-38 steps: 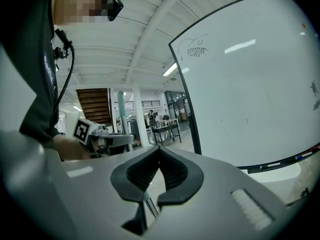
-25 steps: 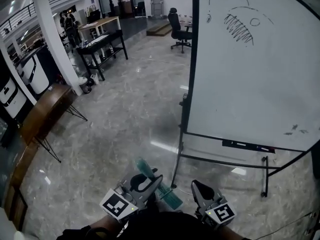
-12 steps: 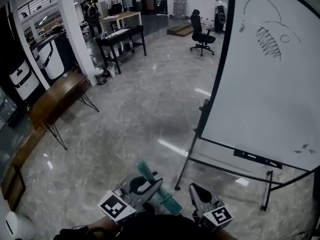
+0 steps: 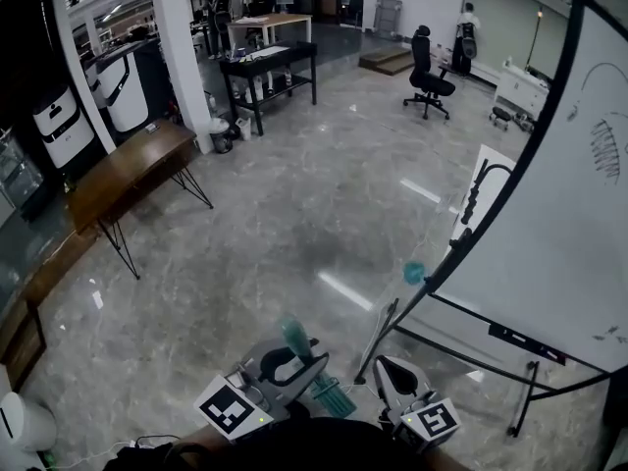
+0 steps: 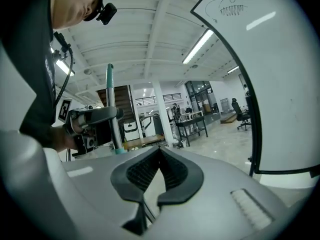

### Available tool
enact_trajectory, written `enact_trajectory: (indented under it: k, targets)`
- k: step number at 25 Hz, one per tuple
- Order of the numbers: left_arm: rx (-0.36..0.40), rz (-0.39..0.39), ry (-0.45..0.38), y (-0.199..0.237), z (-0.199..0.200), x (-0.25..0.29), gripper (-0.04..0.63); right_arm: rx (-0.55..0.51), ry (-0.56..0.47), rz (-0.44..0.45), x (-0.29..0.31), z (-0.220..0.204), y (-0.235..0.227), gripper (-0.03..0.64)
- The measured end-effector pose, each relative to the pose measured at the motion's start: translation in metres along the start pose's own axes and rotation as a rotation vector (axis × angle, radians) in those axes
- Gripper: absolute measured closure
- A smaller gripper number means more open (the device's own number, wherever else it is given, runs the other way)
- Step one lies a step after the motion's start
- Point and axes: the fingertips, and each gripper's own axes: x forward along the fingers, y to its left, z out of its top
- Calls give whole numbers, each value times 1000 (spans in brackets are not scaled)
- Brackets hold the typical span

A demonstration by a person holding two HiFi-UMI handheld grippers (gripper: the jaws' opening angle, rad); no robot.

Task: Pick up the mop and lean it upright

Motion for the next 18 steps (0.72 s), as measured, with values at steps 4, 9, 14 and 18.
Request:
enact_trajectory:
  k: [4, 9, 14, 18]
  targets:
    - [22, -10, -12, 47, 2, -14, 485, -28, 0, 3, 58, 13, 11, 612]
    - [50, -15, -29, 110, 0, -32, 486, -40, 13, -3, 134, 24, 27, 612]
    - [67, 35, -55, 173, 3, -59, 486, -82, 22, 37, 202, 37, 52, 612]
    - [64, 118, -71, 220, 2, -75, 486, -111, 31, 78, 247, 43, 59, 612]
